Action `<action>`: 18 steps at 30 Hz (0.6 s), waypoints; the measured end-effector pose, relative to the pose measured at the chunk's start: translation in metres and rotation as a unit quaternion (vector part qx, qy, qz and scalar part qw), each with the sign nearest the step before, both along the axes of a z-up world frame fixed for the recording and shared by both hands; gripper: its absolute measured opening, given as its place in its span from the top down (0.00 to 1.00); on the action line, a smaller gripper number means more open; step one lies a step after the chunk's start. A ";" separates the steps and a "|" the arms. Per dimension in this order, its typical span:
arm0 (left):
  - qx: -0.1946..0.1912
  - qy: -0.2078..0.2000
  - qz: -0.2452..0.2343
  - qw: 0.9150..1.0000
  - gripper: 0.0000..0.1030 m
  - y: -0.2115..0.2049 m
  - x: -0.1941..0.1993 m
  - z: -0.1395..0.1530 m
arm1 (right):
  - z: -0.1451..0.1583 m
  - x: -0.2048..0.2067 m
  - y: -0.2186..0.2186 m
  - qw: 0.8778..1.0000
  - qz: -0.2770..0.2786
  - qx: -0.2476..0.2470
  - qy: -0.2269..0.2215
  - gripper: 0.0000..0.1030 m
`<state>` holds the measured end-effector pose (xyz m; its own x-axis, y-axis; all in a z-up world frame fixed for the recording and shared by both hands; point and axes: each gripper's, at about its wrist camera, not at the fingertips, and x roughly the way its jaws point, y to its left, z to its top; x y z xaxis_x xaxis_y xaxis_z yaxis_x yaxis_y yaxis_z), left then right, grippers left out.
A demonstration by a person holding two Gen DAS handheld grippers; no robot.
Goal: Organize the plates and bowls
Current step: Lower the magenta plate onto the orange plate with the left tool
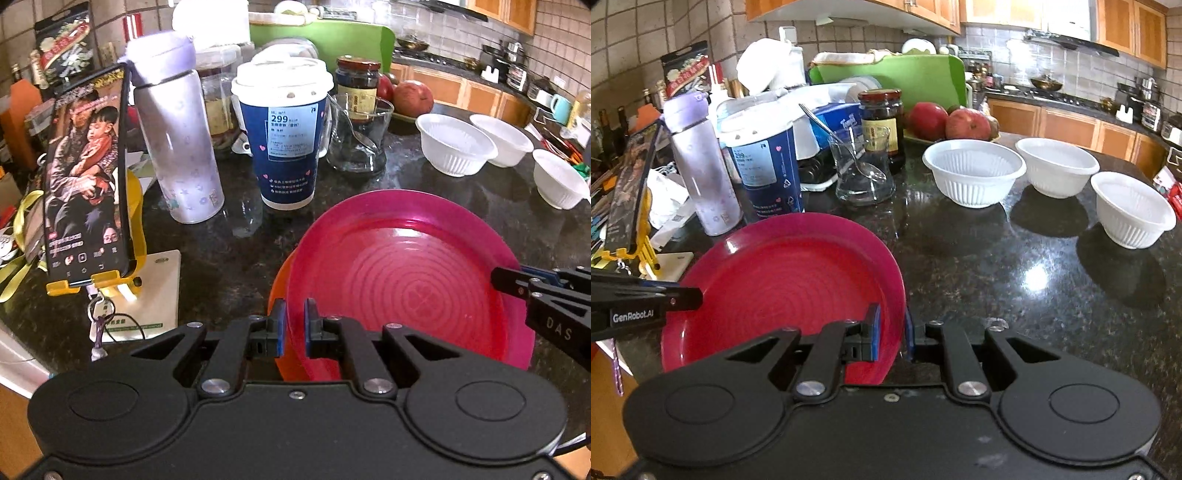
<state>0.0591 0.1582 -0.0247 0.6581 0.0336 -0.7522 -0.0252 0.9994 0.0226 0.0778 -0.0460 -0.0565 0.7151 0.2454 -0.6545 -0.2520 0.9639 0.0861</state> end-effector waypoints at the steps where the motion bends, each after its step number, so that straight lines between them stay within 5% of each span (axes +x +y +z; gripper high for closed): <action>1: -0.001 0.002 -0.005 1.000 0.88 0.002 0.002 -0.001 | -0.001 0.001 0.003 1.000 -0.004 -0.001 0.001 0.85; 18: -0.017 0.003 -0.065 0.998 0.83 0.018 0.011 -0.005 | -0.006 -0.004 0.015 0.998 -0.055 -0.016 -0.005 0.82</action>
